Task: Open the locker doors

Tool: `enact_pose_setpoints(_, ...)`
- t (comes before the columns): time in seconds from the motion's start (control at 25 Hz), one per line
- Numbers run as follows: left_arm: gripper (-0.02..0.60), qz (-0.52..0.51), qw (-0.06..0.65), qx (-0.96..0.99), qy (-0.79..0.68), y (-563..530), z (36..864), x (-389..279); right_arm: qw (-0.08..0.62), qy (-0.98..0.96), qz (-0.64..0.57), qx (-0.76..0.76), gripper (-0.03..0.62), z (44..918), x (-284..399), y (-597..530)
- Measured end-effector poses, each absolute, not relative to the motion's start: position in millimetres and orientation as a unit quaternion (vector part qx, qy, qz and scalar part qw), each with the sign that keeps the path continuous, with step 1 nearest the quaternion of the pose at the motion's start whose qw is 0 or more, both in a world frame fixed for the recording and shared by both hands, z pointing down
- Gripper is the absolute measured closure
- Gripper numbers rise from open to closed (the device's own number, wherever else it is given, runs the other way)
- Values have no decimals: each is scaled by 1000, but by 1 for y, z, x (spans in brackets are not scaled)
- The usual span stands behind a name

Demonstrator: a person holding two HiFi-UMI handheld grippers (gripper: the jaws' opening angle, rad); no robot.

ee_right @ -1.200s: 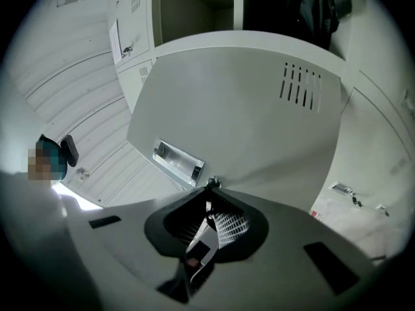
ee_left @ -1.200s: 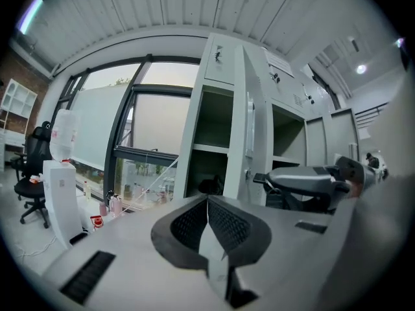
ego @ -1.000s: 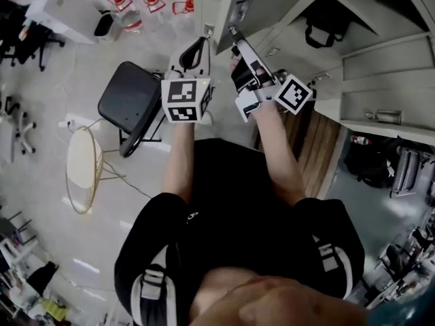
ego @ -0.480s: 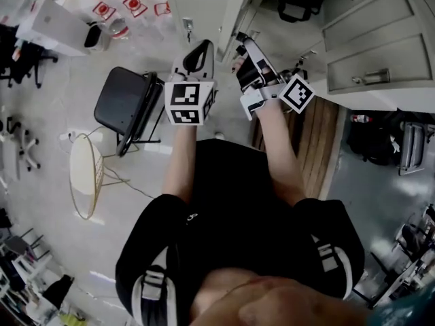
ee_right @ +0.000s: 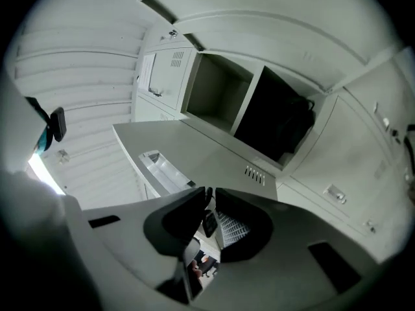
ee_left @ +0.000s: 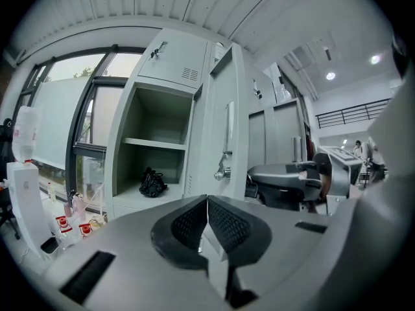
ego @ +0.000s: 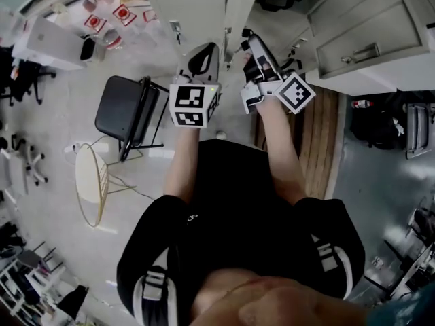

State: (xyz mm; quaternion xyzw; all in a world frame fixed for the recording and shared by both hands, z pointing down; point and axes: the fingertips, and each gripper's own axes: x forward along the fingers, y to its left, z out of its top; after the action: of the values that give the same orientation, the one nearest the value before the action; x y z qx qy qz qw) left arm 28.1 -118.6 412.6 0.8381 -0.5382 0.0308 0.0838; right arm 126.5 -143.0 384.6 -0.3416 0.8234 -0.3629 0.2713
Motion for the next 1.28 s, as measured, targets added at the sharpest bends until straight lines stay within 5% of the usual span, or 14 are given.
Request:
enact_pose_setpoints(0.24, 571, 34, 87, 844, -528, -110, 418, 40, 258, 832, -316, -377, 535, 384, 144, -131)
enact_pose_setpoints(0.84, 571, 39, 92, 850, -517, -100, 428, 62, 70, 852, -143, -498, 577, 405, 155, -105)
enact_pose_setpoints(1.28, 571, 39, 88, 852, -514, -86, 428, 64, 47, 849, -111, -514, 577, 405, 155, -92)
